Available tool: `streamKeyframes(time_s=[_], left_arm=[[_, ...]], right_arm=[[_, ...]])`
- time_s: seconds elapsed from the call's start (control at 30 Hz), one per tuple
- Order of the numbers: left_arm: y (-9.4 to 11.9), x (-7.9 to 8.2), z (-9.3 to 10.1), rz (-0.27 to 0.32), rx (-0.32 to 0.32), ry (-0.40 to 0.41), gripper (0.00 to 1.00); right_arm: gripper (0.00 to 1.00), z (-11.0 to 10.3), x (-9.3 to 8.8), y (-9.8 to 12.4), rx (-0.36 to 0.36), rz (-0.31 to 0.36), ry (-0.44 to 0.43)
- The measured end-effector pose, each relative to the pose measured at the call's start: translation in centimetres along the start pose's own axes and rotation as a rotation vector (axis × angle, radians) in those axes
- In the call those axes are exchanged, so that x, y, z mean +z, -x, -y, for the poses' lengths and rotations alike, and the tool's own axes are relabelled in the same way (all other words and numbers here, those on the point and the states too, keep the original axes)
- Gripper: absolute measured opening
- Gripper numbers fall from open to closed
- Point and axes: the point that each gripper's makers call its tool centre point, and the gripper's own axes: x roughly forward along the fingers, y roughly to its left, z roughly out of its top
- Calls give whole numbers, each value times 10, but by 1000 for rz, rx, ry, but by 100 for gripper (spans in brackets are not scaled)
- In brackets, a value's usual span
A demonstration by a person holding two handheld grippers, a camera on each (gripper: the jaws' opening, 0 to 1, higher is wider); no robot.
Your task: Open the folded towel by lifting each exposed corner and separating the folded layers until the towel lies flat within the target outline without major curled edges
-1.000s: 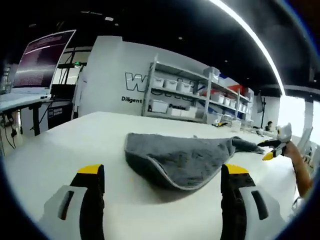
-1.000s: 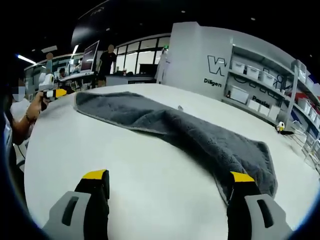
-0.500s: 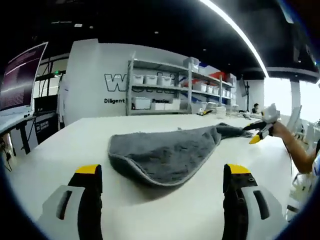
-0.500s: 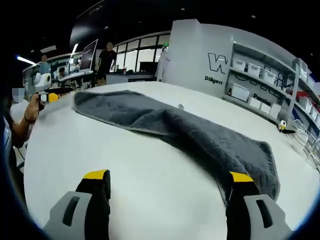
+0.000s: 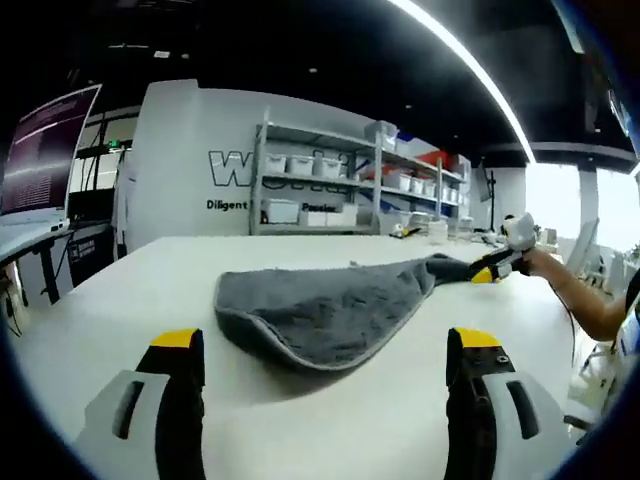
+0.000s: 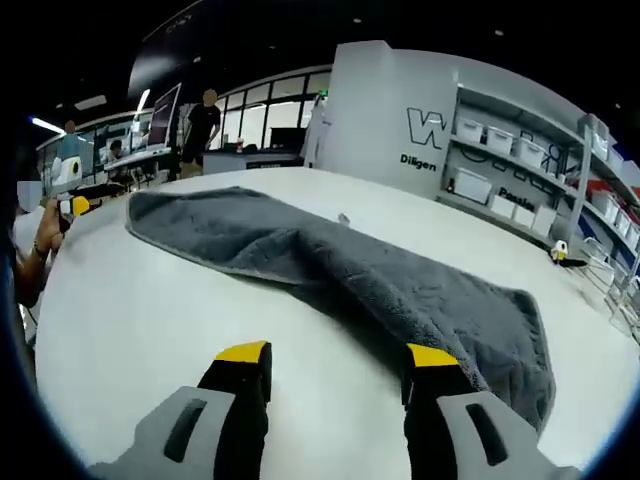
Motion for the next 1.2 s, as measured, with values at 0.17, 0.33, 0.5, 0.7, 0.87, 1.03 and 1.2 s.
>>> streamKeyframes(time_s=[0.17,0.33,0.5,0.7,0.87,1.03,1.2], left_arm=[[2,7,3,19,-3,-16,99],[2,7,7,17,-10,-29,99],[1,4,8,13,-12,-23,99],[-1,2,7,9,-11,-16,99],[0,0,2,7,-3,-14,99],[1,1,-1,10,7,-11,99],[2,1,0,10,7,-9,99]], right_arm=[[37,15,-6,-9,-34,-52,29],[33,30,-4,-18,-68,-64,45],[26,38,-8,-23,-78,-91,26],[13,49,-11,-26,-91,-102,8],[4,56,-16,-28,-110,-119,12],[0,53,-19,-30,-101,-133,30],[0,54,-20,-29,-105,-134,17]])
